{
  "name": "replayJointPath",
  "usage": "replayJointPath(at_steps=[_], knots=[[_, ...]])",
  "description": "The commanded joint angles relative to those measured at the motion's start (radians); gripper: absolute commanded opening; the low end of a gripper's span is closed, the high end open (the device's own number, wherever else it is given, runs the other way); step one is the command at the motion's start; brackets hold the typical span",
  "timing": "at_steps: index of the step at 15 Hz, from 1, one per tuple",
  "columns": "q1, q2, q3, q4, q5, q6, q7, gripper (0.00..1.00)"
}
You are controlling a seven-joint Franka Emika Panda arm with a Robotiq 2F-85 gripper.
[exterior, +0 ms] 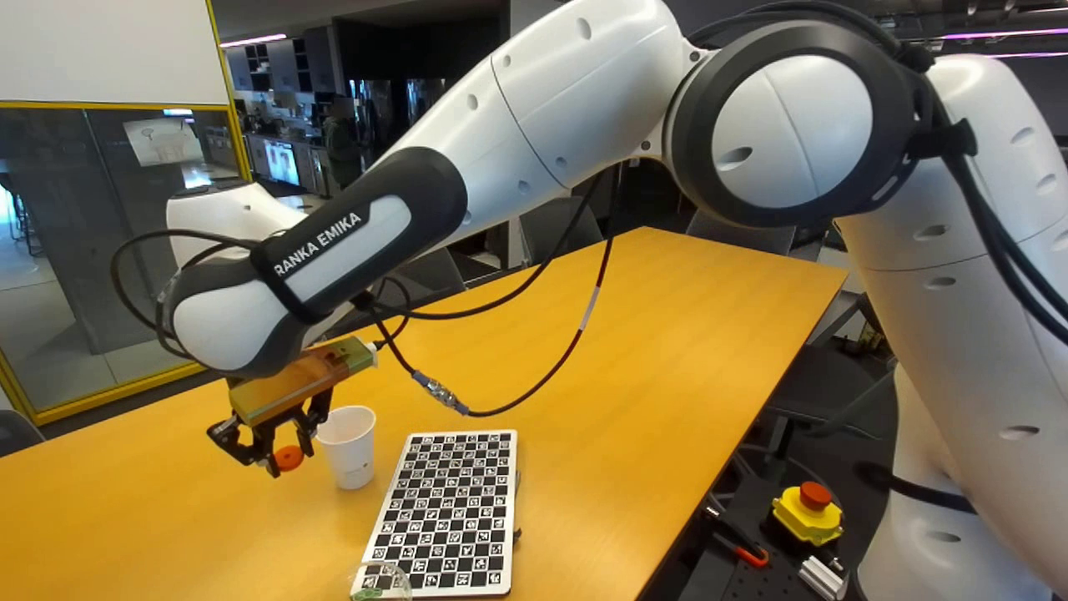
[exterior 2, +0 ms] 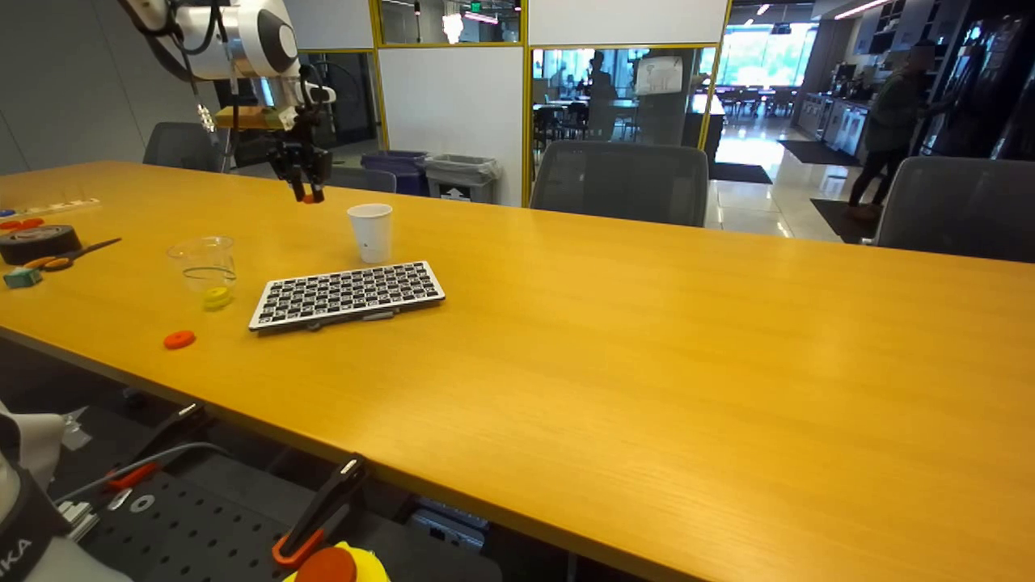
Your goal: Put the yellow rings in the clear cup and the orange rings in the white cups
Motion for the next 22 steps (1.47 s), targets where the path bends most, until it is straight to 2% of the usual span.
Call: replayJointPath(at_steps=[1, 9, 16, 17, 18, 19, 22], knots=[[-0.014, -0.019, -0.017, 0.031, -0.037, -0.05, 0.029, 0.23], [-0.078, 0.066, -0.025, 0.143, -0.027, -0.151, 0.002, 0.23], [-0.097, 0.155, -0.027, 0.268, -0.019, -0.23, -0.007, 0.23], [-0.1, 0.166, -0.027, 0.286, -0.014, -0.241, -0.005, 0.37], [-0.103, 0.176, -0.026, 0.302, -0.01, -0.249, -0.007, 0.67], [-0.105, 0.182, -0.026, 0.312, -0.009, -0.256, -0.008, 0.69], [-0.112, 0.196, -0.028, 0.338, -0.006, -0.264, -0.006, 0.9]])
